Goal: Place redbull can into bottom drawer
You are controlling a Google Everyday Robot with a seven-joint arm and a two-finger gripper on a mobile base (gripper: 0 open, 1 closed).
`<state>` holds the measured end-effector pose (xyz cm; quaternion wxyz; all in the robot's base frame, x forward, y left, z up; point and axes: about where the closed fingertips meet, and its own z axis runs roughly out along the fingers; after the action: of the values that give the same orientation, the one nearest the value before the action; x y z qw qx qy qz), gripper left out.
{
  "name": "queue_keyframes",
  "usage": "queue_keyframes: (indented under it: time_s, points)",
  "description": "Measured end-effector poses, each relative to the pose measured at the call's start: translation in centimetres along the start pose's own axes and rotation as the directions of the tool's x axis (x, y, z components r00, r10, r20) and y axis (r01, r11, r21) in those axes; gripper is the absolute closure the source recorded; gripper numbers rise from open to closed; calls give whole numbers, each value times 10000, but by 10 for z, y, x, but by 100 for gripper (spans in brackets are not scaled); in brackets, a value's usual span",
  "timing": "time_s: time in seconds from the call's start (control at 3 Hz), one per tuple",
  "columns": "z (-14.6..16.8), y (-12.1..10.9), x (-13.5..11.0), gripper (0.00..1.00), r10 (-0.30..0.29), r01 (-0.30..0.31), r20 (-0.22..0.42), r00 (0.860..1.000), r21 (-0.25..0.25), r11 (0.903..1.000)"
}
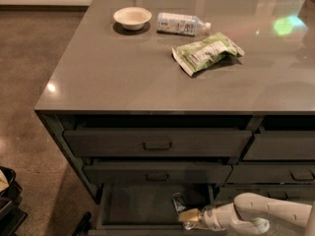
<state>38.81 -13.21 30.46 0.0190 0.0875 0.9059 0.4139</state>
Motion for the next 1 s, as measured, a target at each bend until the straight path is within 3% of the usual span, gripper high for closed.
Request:
queue_keyframes:
  time_s: [0.33,1.0]
  points:
    - [4,-13,-3,100,479,-479,150,9987,-21,9988]
    - [36,-43,-63,100,925,-894,783,9926,-429,9951]
